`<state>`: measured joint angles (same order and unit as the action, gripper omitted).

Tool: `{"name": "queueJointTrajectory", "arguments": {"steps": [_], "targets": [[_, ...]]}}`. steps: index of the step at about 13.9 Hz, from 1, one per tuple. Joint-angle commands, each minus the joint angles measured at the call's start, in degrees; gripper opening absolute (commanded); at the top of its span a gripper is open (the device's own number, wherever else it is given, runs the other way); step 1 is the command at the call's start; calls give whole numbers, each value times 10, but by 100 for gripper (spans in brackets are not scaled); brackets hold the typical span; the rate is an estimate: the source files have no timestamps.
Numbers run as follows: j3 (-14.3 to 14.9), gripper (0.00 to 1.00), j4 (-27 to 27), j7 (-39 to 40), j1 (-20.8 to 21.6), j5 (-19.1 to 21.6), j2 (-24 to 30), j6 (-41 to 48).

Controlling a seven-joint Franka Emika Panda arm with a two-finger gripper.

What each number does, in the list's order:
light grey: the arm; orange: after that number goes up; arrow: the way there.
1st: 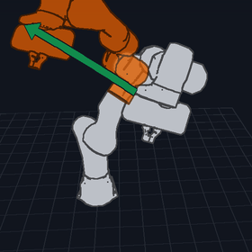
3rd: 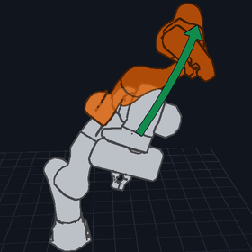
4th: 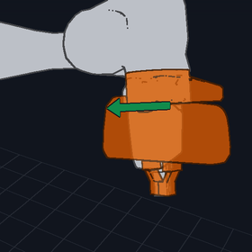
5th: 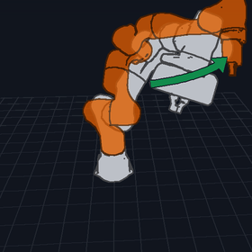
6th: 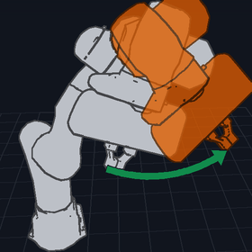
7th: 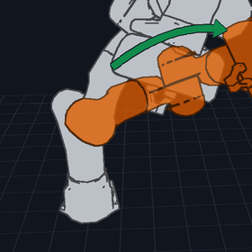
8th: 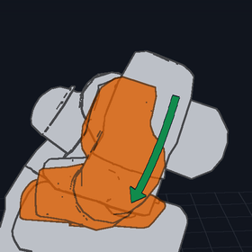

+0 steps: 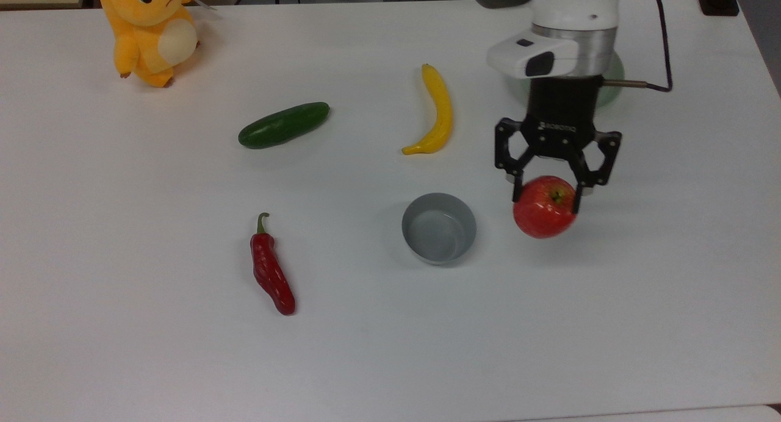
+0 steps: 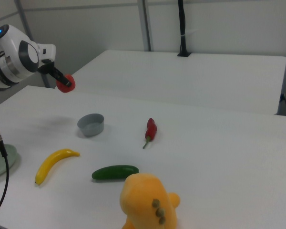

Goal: Put the red apple in the bowl
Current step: 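Lift the red apple and carry it over the grey bowl, then lower the apple into the grey bowl and open the gripper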

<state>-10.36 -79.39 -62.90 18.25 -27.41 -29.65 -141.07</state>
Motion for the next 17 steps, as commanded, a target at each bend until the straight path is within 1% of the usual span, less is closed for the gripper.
{"name": "queueJointTrajectory", "arguments": {"steps": [1,3,4,5,10,17], "targets": [[1,30,-86,101,-34,88,71,56],[1,30,-103,137,-42,124,81,67],[1,30,-110,146,-43,132,83,66],[2,30,-111,149,-52,134,82,67],[7,30,-113,173,-81,133,50,66],[7,30,-112,188,-79,123,14,54]]}}
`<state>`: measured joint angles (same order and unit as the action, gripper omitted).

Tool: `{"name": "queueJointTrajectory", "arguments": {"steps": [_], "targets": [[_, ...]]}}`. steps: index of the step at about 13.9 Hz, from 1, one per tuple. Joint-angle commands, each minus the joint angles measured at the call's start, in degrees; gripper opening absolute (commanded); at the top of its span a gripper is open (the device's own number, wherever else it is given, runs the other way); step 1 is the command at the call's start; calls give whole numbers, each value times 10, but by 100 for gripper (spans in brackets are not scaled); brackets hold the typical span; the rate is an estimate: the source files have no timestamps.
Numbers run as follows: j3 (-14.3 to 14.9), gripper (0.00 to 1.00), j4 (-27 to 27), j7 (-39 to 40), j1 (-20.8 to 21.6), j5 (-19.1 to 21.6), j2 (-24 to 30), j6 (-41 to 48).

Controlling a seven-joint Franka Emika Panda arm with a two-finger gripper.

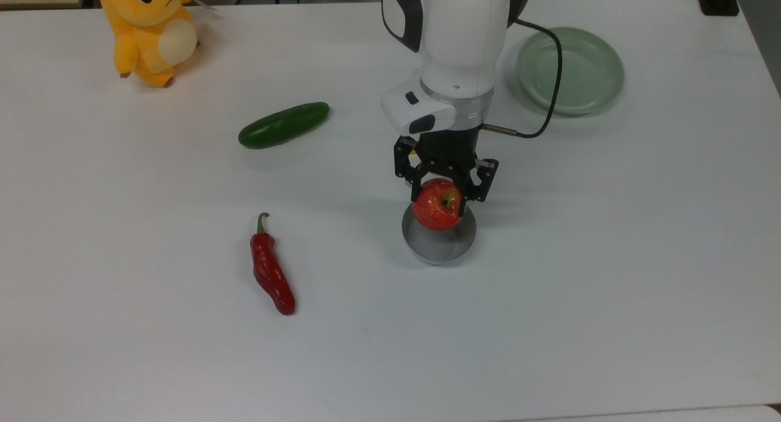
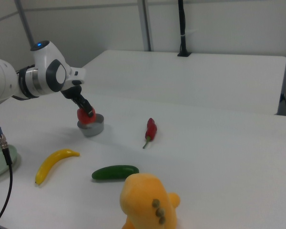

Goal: Put the red apple in the bowl
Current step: 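Lower the apple into the grey bowl and open the gripper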

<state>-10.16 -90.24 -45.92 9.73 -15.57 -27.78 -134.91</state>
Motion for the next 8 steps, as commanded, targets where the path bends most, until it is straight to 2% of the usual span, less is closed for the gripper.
{"name": "queueJointTrajectory", "arguments": {"steps": [1,8], "targets": [[5,30,-4,19,7,5,-10,-24],[5,31,-3,18,8,-11,-39,-117]]}}
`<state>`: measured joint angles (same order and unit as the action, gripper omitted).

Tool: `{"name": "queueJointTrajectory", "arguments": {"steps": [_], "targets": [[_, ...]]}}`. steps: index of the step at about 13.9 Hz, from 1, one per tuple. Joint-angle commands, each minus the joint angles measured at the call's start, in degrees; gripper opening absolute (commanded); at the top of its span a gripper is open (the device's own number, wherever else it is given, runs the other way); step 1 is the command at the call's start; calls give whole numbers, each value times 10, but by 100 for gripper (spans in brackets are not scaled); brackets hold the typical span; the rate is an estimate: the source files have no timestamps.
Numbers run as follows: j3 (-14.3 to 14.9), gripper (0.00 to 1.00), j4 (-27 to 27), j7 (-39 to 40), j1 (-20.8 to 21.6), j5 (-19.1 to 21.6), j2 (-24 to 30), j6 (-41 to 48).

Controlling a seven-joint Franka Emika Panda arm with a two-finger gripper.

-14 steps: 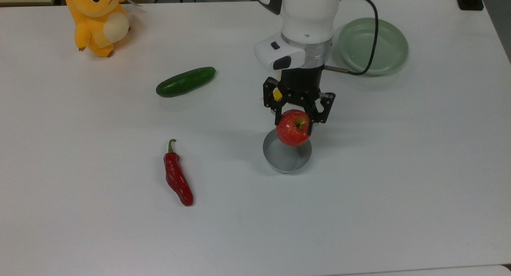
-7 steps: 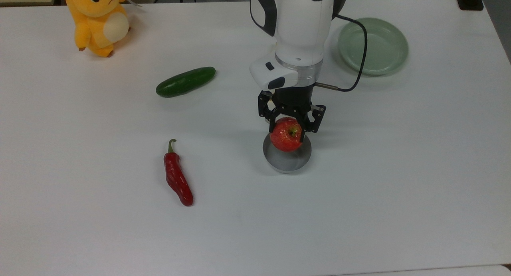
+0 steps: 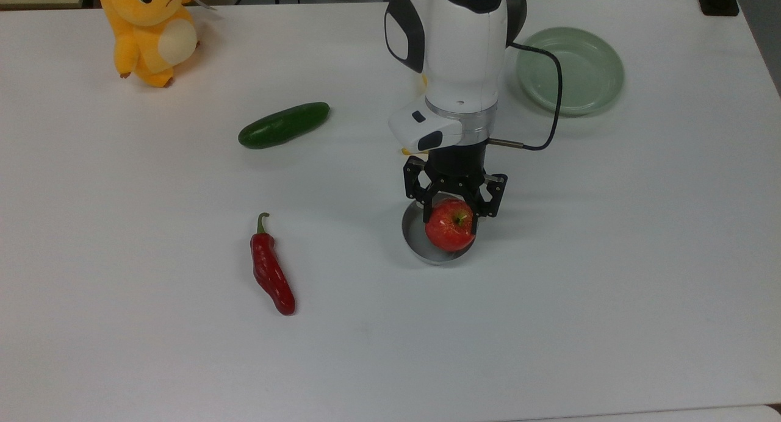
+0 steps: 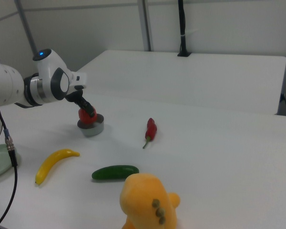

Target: Put the red apple in the bowl

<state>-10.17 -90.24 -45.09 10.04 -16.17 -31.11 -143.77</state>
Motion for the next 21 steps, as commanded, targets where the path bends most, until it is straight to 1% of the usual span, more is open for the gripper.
{"name": "queueJointTrajectory", "arguments": {"steps": [1,2,3,4,5,11,14,16,18,19,20,21], "targets": [[5,35,-3,10,5,-5,-7,-32],[5,52,-3,10,5,-5,-8,-32],[5,78,-5,11,5,-6,-8,-31],[5,94,-6,11,5,-6,-8,-30],[5,99,-5,11,4,-6,-7,-28],[5,100,-5,26,2,-6,-1,-20],[4,100,-3,68,-3,-1,27,55],[3,100,-6,117,-3,6,73,136],[2,100,-6,143,-2,7,109,211],[1,100,-11,162,-2,17,133,252],[2,100,-20,195,-3,54,163,287],[2,100,-26,221,-3,75,183,312]]}}
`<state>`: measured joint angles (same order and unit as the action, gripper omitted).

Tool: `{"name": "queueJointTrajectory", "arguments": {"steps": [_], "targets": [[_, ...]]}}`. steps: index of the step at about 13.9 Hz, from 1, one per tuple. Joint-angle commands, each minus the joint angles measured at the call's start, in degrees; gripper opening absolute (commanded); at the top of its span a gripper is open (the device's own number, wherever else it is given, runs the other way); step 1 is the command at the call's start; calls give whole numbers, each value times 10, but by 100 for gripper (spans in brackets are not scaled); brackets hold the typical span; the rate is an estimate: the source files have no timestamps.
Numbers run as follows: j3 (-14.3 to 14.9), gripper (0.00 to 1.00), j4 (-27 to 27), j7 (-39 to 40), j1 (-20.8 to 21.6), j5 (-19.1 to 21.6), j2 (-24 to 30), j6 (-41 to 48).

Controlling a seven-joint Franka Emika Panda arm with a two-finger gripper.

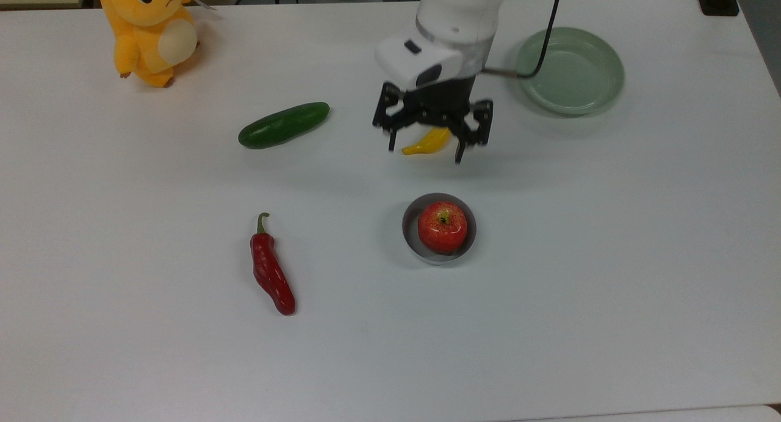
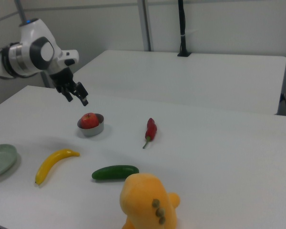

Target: Put the red apple in the bowl

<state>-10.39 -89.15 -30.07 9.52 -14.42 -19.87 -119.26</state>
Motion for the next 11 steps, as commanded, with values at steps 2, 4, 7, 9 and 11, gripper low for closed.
{"name": "queueJointTrajectory", "arguments": {"steps": [2,4,7,9,11], "targets": [[6,100,-53,94,-6,95,118,122],[7,100,-101,95,-18,113,161,116],[8,100,-165,96,-20,132,202,67],[19,100,-166,97,-23,131,201,68],[28,100,-165,97,-21,132,195,67]]}}
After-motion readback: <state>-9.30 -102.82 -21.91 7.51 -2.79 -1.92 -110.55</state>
